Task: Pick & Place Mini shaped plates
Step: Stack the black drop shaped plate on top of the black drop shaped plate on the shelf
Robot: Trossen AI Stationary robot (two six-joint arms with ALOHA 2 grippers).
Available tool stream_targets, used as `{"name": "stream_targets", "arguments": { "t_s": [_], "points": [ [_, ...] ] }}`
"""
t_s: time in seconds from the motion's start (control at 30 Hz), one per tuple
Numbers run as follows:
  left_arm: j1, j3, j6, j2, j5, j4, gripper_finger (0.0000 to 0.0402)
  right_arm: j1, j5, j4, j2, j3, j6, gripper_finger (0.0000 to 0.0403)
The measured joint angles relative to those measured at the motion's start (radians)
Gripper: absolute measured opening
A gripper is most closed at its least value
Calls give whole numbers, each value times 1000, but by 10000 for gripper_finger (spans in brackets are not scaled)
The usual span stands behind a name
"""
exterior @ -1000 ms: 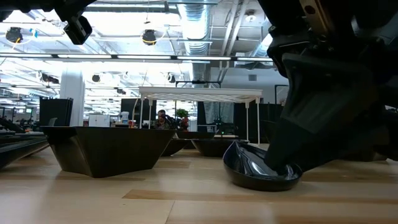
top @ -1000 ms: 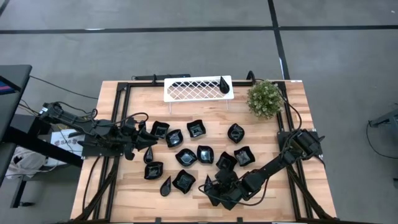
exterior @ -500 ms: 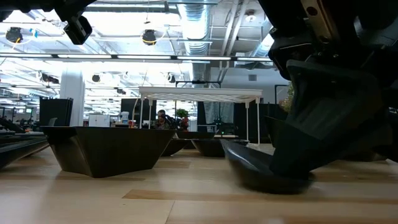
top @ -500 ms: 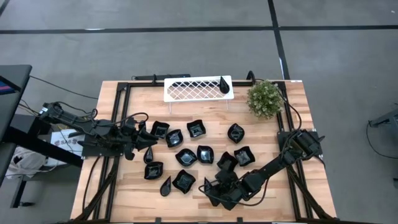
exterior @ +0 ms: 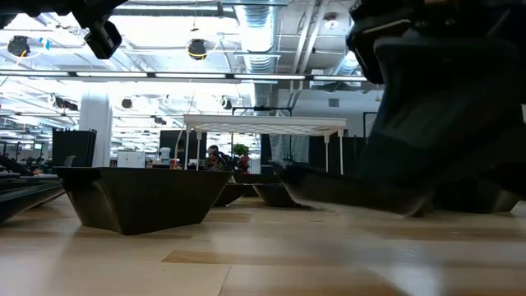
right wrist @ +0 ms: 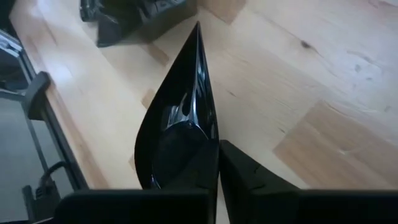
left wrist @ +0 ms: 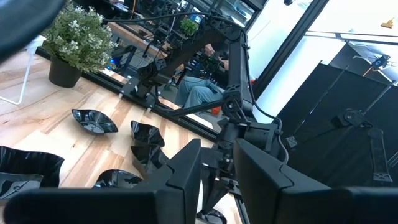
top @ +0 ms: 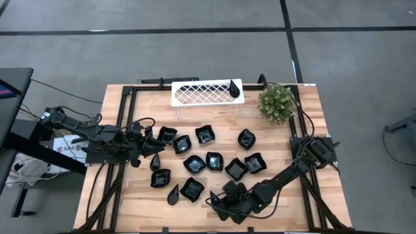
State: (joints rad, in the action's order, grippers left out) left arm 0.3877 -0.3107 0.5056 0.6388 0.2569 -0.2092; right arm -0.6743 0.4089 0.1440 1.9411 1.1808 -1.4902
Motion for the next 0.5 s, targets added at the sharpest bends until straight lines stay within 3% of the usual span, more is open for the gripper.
{"name": "stream_targets", "arguments": {
  "t_s": [0.3, 0.5],
  "points": [
    [0, 0, 0, 0, 0, 0, 97, 14, 7, 152, -1, 120, 74, 2],
    [0, 0, 8, 0, 0, 0, 97, 80, 6, 395, -1, 276, 227, 2]
  ]
}}
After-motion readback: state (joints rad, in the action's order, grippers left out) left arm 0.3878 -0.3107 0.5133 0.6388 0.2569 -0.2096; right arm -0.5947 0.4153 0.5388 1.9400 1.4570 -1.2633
